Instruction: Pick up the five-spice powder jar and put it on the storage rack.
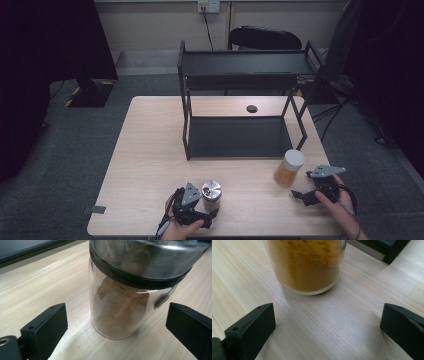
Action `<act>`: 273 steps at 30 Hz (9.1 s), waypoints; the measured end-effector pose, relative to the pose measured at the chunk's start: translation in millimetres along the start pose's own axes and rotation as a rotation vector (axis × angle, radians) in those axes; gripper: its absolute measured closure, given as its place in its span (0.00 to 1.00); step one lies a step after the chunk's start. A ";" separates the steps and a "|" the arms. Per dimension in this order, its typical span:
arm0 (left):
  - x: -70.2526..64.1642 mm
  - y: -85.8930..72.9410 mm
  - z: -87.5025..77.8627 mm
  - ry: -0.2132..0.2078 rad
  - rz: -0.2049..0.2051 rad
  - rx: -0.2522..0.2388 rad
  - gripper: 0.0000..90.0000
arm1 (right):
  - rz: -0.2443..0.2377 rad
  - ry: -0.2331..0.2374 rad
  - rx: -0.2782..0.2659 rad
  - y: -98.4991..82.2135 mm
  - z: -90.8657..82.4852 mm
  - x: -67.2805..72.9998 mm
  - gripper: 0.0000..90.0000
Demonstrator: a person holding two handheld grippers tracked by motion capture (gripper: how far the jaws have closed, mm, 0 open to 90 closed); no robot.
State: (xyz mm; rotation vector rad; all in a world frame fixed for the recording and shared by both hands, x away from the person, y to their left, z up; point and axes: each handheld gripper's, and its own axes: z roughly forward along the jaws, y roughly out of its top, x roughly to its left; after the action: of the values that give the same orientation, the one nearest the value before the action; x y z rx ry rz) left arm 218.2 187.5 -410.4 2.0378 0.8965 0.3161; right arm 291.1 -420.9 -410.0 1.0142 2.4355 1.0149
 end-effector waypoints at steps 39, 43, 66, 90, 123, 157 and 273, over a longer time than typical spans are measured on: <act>-6.0 10.6 22.0 0.008 -0.016 -0.007 0.24 | 0.001 0.000 0.000 -0.1 0.0 0.1 0.00; -7.3 11.8 24.4 0.009 -0.012 -0.013 0.30 | 0.001 -0.001 0.000 -0.1 0.0 0.2 0.00; -9.7 38.4 30.6 0.030 -0.004 -0.013 0.35 | 0.001 -0.001 0.000 0.0 0.0 0.2 0.00; 17.3 100.2 55.6 0.000 -0.031 -0.038 0.35 | 0.001 -0.001 -0.001 -0.1 0.1 0.1 0.00; 41.9 171.2 60.9 0.025 -0.030 -0.022 0.35 | 0.001 -0.001 -0.001 -0.1 0.1 0.2 0.00; 44.1 249.2 33.3 0.069 0.002 -0.022 0.35 | 0.003 -0.001 -0.001 -0.2 0.1 0.3 0.00; 44.0 417.2 23.8 0.230 -0.077 -0.111 0.12 | 0.001 -0.001 -0.001 -0.2 0.1 0.2 0.00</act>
State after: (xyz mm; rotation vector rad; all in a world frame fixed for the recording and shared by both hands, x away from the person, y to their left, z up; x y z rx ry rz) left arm 461.4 49.9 -96.6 1.8849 1.0705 0.5536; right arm 290.8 -420.8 -410.3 1.0149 2.4339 1.0156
